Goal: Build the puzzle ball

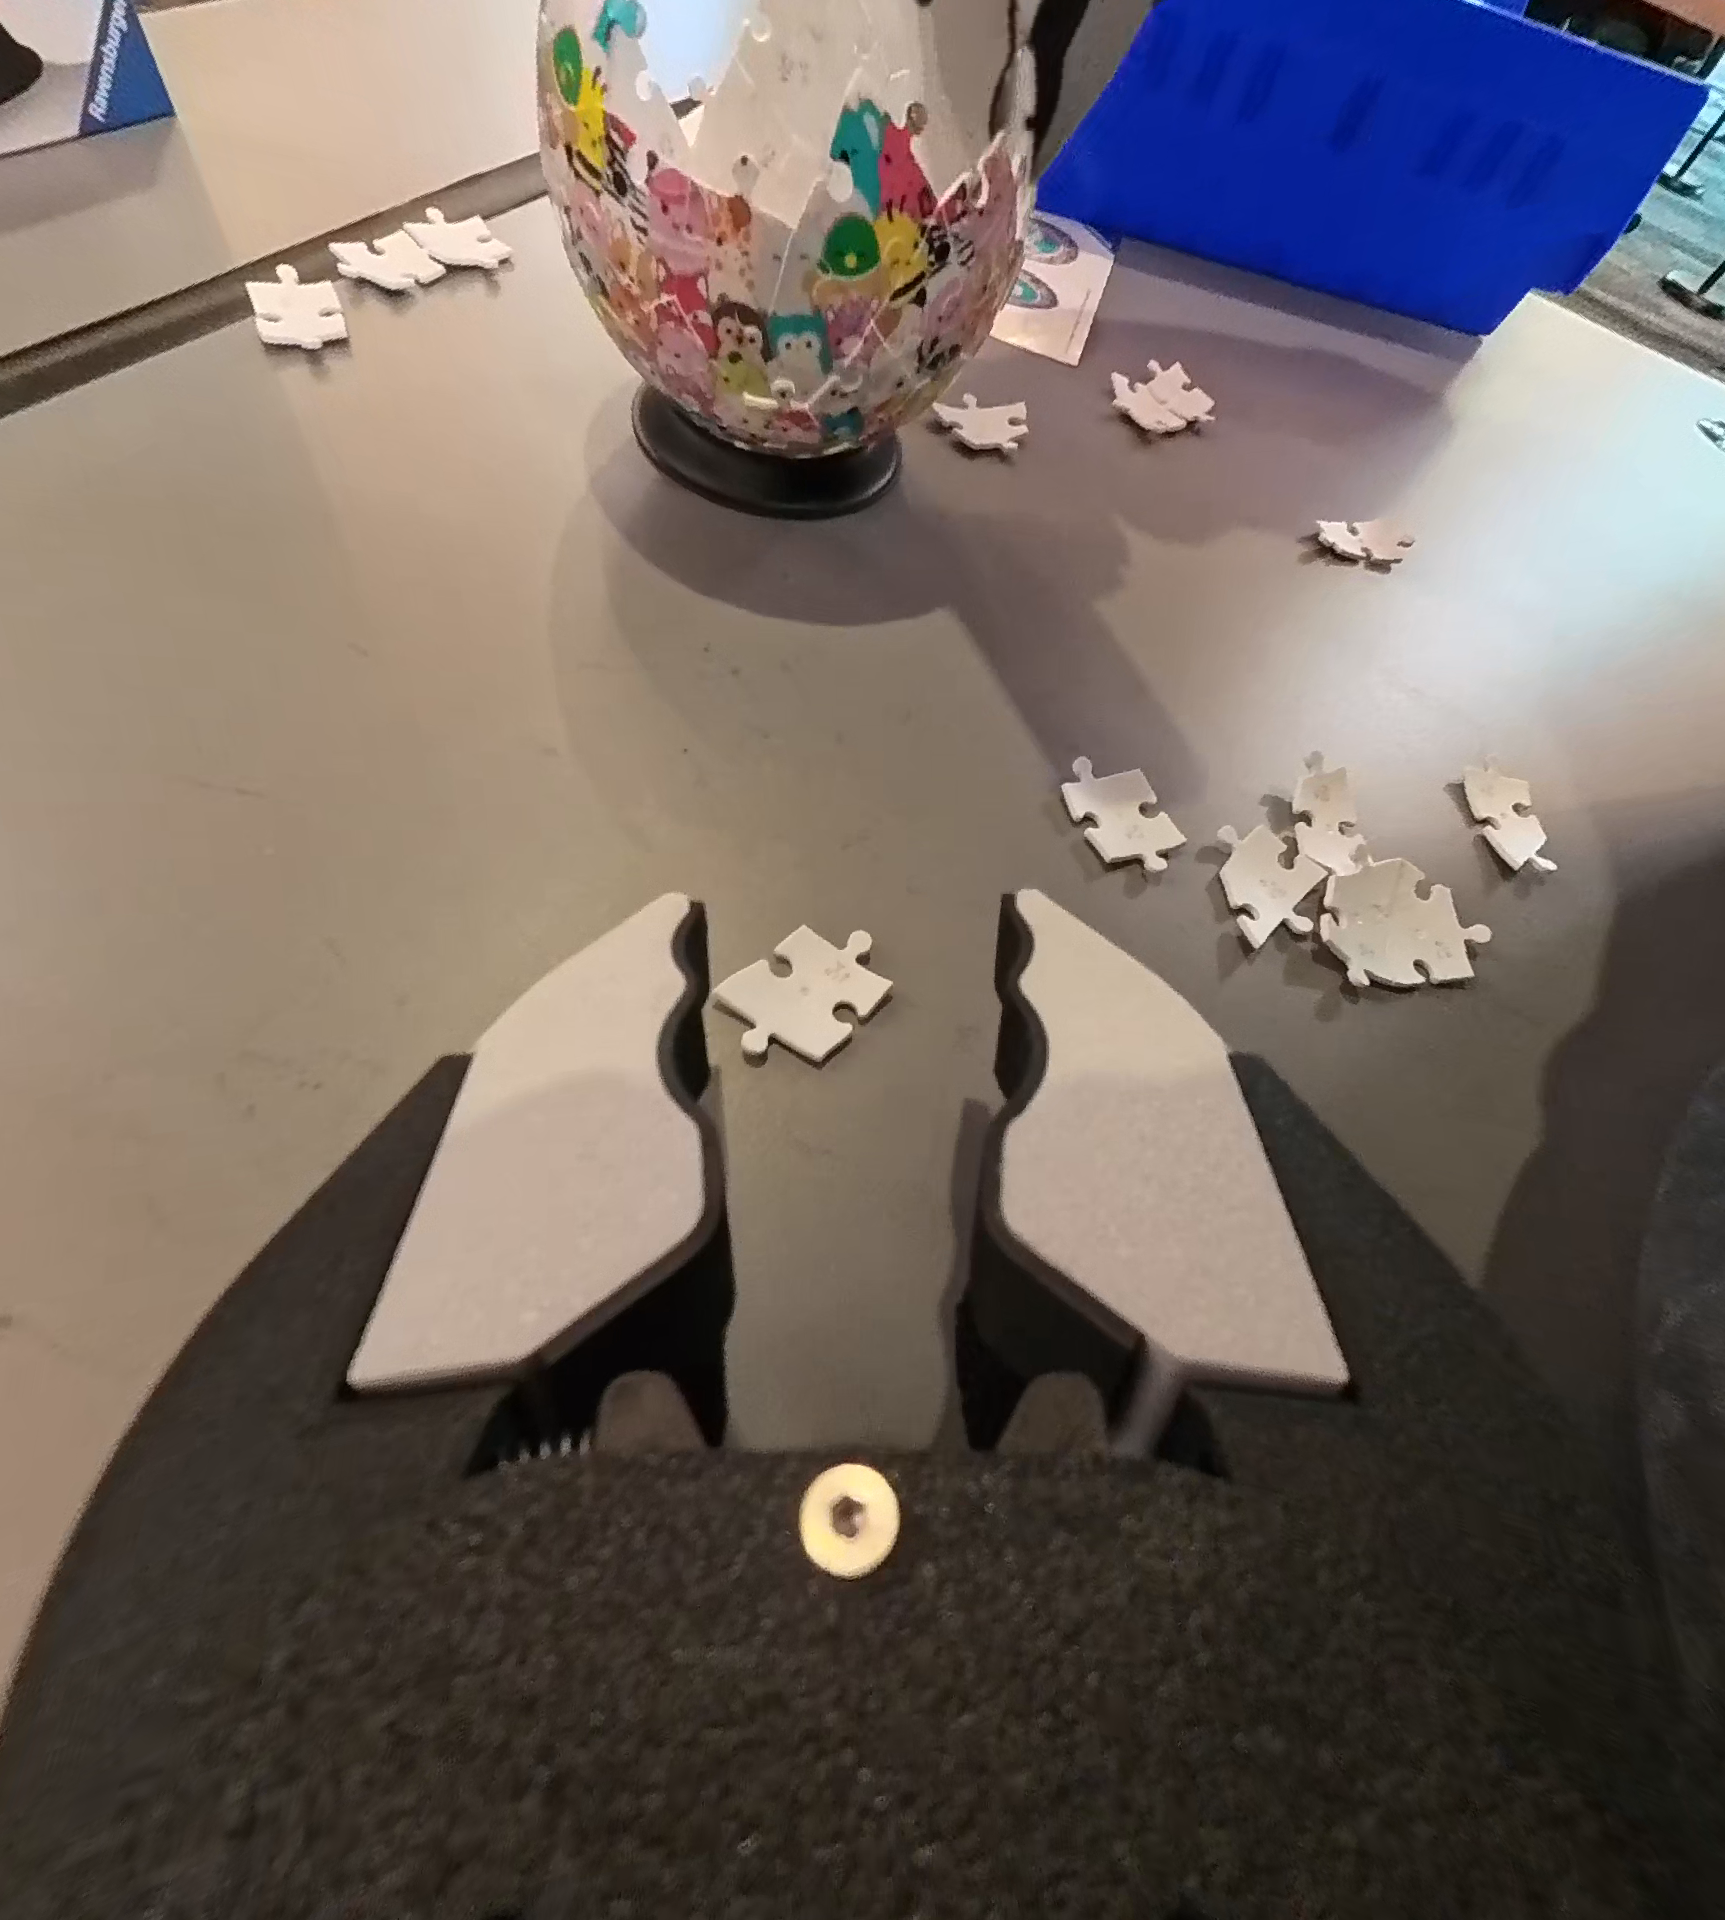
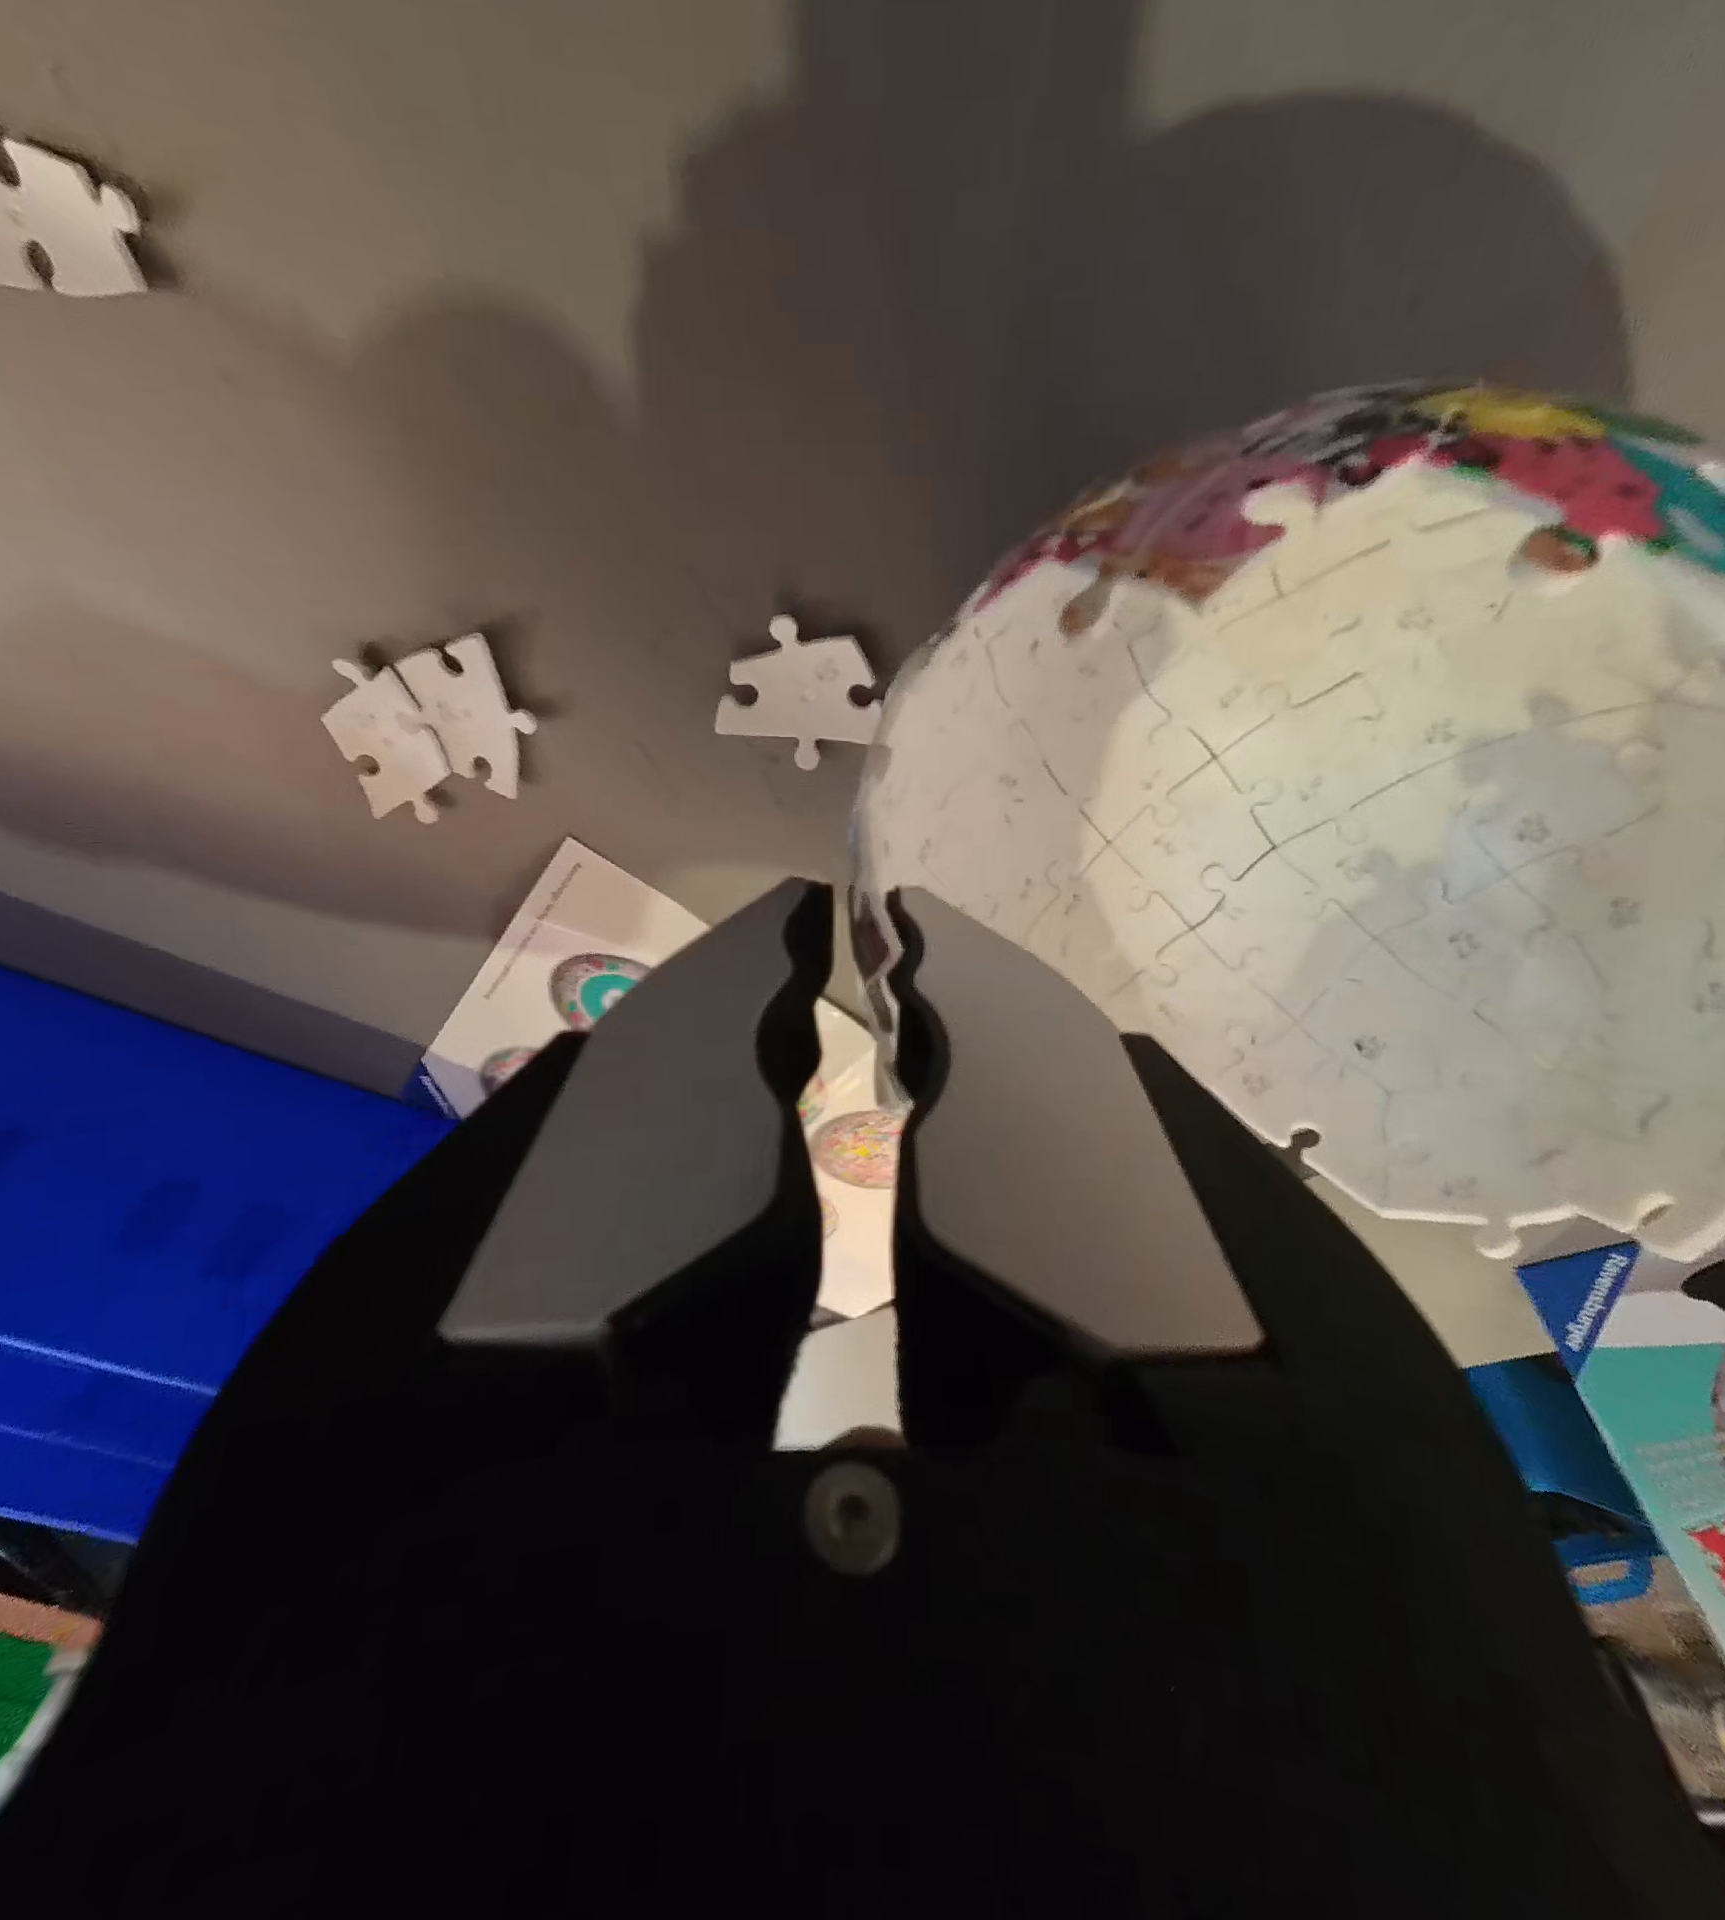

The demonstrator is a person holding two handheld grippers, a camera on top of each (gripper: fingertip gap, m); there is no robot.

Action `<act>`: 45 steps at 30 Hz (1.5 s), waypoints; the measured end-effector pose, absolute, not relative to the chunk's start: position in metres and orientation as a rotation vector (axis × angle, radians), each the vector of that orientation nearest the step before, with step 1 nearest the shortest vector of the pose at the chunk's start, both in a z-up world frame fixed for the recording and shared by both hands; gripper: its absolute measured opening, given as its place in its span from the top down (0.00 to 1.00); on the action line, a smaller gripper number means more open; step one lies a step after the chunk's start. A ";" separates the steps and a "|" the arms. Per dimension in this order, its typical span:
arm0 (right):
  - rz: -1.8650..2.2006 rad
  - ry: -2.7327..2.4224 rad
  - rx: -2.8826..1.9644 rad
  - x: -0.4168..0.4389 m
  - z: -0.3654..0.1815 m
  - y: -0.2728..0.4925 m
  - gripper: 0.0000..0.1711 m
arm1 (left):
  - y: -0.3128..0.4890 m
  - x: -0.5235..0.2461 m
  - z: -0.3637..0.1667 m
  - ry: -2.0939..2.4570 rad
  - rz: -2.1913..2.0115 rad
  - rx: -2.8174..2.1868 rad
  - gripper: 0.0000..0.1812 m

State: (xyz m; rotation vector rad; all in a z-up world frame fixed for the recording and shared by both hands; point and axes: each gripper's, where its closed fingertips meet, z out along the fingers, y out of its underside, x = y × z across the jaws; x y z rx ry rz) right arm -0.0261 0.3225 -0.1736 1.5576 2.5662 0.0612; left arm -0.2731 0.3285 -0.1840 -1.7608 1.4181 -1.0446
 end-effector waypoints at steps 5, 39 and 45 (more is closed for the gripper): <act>0.056 2.625 1.518 -0.027 -0.175 0.322 0.98 | 0.329 -0.273 -0.184 1.415 -1.049 -1.762 0.71; 0.338 2.614 1.538 -0.007 -0.159 0.333 0.80 | 0.328 -0.273 -0.186 1.431 -1.033 -1.765 0.71; 0.464 2.670 1.330 0.001 -0.166 0.342 0.86 | 0.327 -0.273 -0.187 1.444 -1.019 -1.766 0.71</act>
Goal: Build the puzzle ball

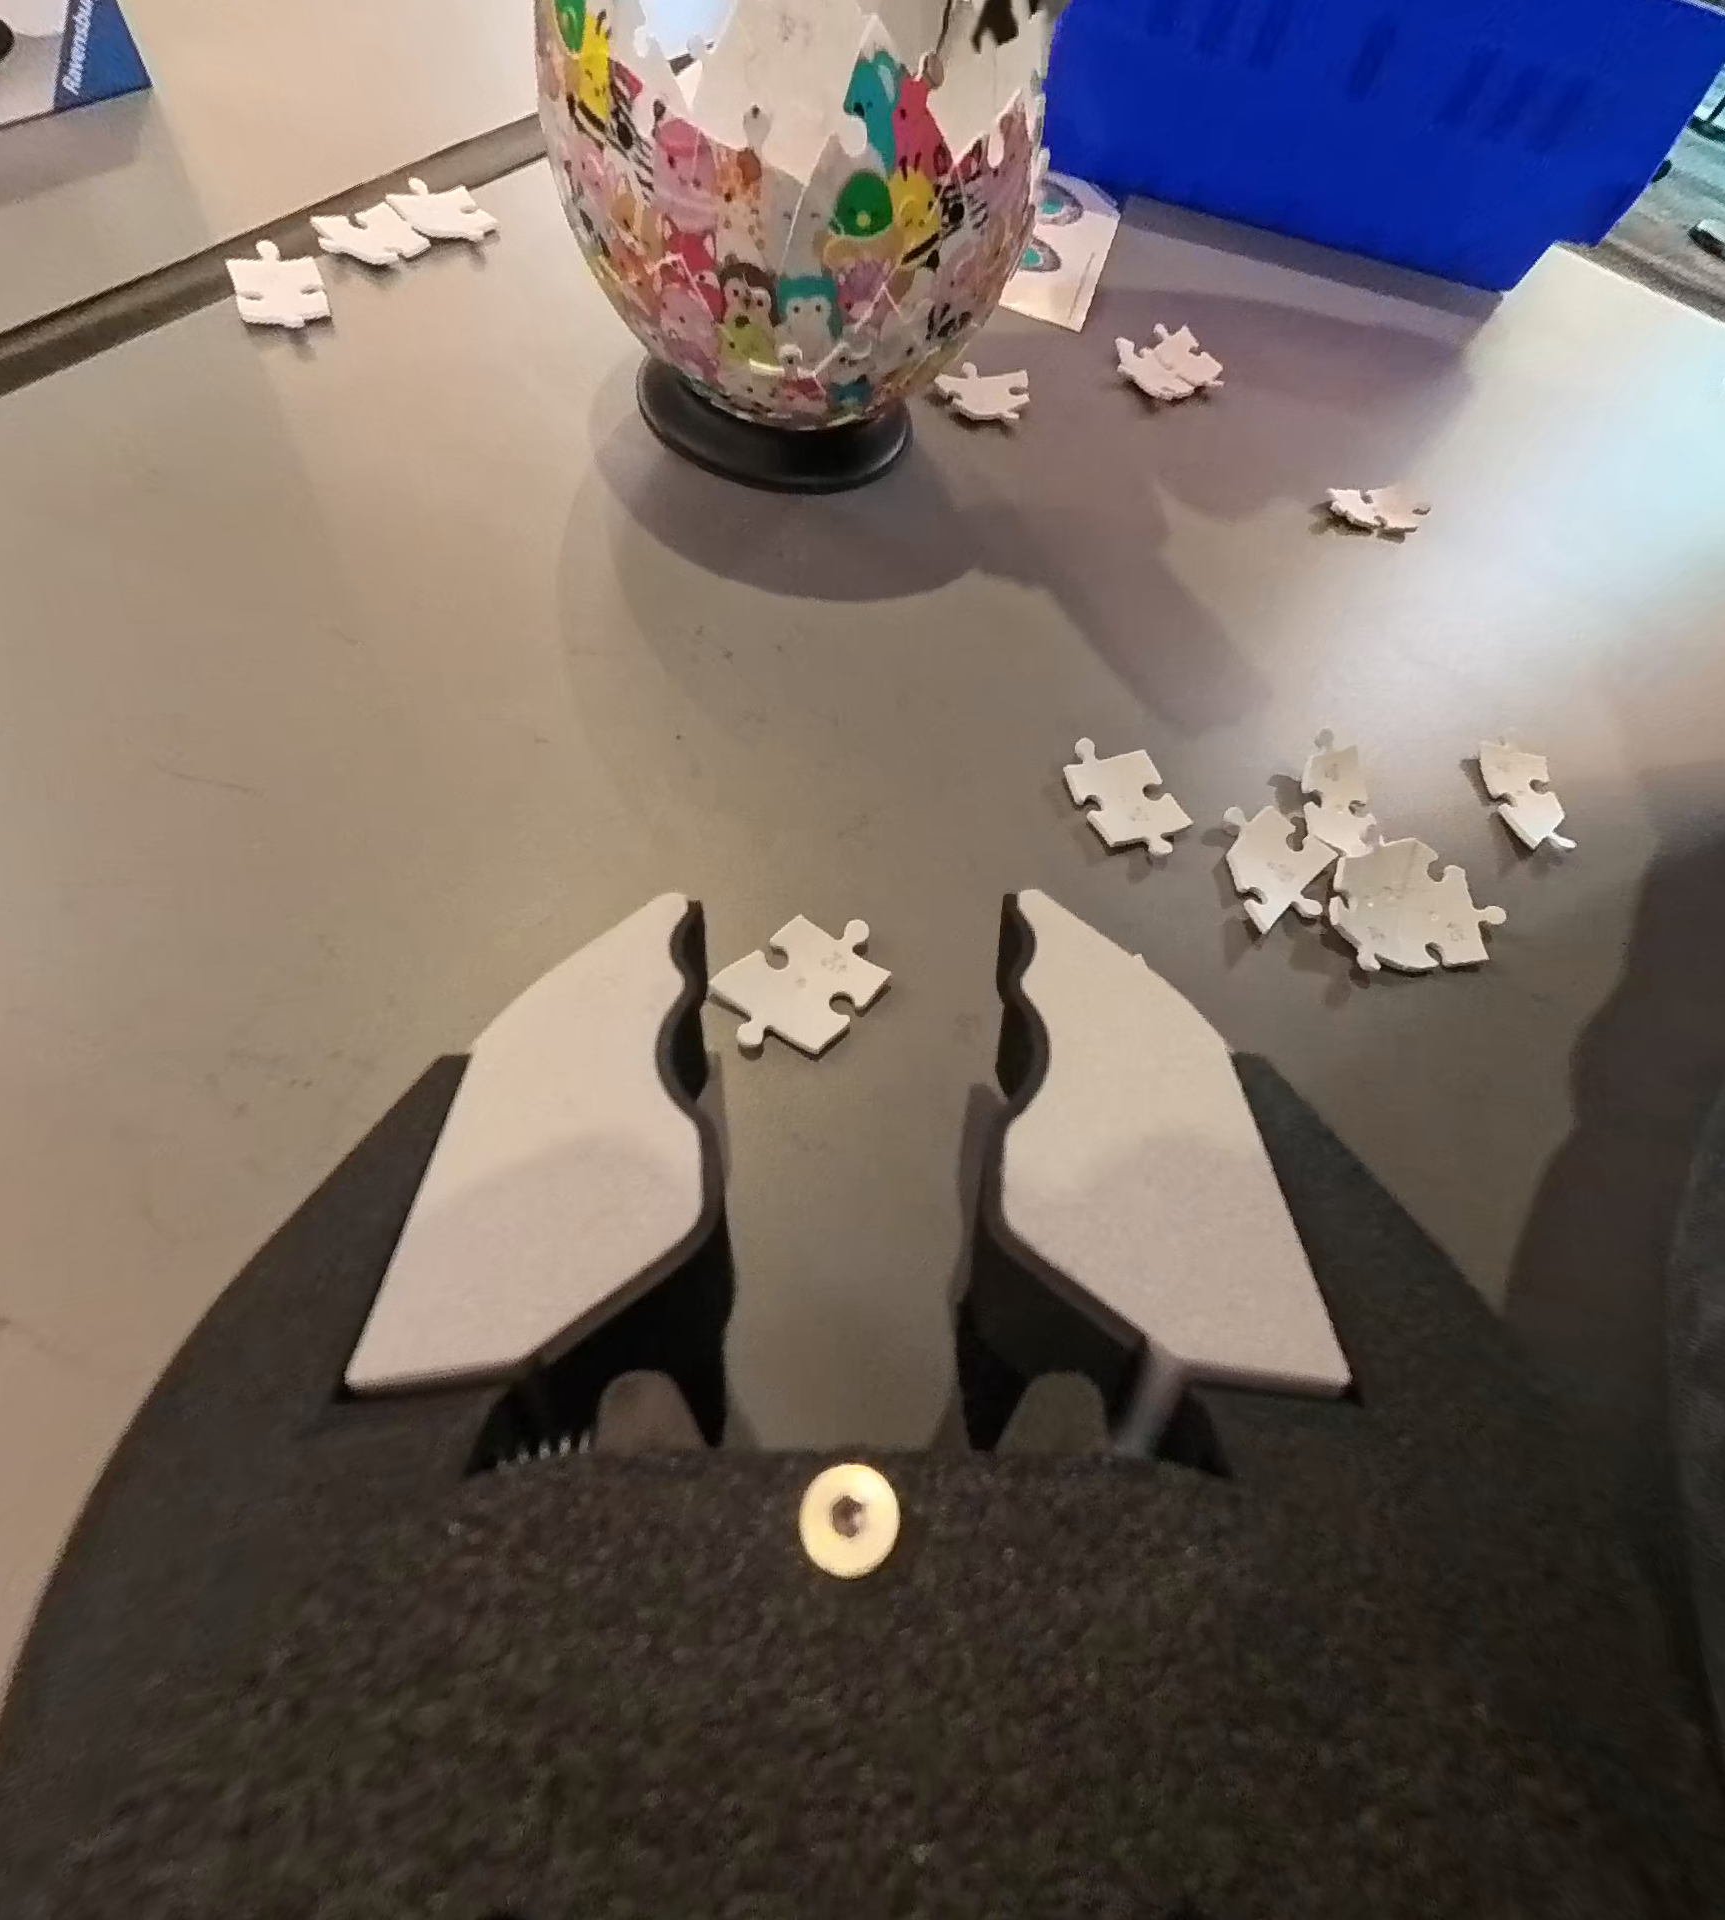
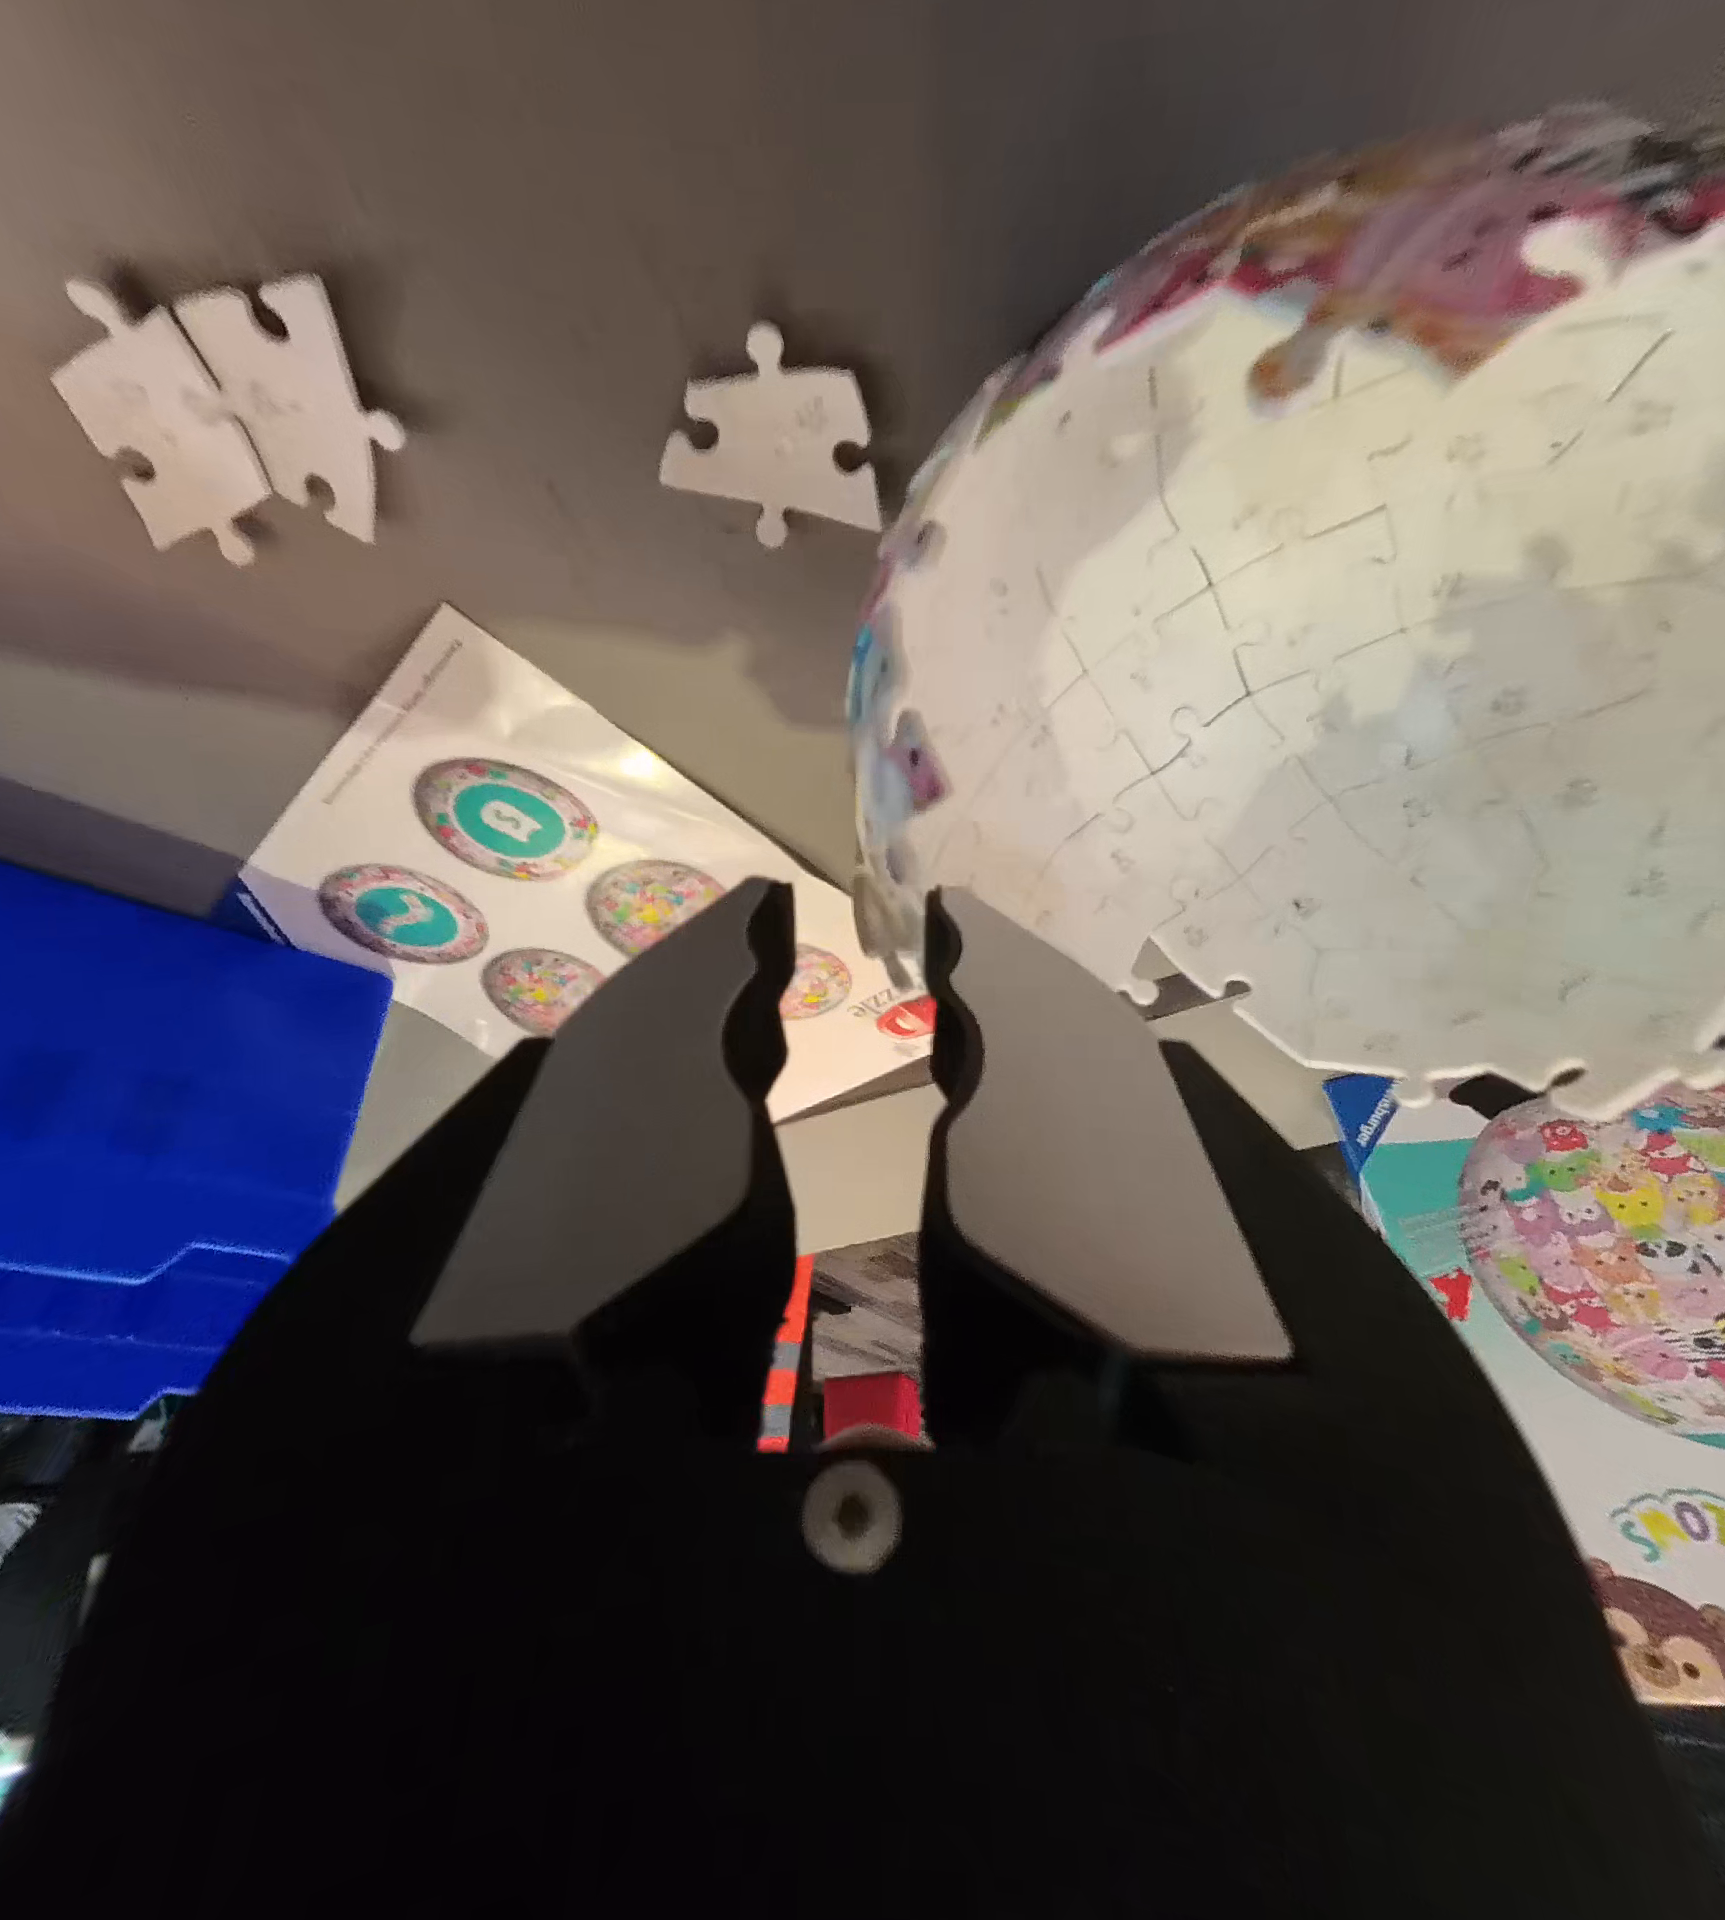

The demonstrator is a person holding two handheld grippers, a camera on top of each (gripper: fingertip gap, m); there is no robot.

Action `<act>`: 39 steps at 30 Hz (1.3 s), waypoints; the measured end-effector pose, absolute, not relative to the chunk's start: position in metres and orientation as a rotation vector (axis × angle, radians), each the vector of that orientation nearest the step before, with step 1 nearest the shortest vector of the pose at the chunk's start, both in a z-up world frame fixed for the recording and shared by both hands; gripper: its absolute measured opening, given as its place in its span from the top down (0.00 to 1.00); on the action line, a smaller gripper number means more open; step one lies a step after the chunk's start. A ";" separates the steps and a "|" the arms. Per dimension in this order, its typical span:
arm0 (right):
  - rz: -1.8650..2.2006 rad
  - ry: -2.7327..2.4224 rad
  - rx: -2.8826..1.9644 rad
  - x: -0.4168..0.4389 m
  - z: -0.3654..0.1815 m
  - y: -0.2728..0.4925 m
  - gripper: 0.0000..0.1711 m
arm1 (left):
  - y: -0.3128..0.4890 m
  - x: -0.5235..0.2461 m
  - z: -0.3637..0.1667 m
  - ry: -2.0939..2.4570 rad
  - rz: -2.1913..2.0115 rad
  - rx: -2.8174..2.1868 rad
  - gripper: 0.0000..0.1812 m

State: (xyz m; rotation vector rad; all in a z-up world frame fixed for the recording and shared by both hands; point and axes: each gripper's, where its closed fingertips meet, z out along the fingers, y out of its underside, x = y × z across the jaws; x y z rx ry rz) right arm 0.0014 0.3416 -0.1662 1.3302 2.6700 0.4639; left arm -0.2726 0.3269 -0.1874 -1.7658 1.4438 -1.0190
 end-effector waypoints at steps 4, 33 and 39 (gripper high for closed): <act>0.467 2.690 1.309 0.001 -0.164 0.344 0.91 | 0.327 -0.273 -0.187 1.442 -1.023 -1.768 0.71; 0.358 2.741 1.221 -0.008 -0.165 0.336 0.96 | 0.326 -0.272 -0.189 1.457 -1.011 -1.768 0.70; 0.345 2.746 1.209 -0.008 -0.167 0.336 0.97 | 0.326 -0.272 -0.189 1.455 -1.012 -1.768 0.70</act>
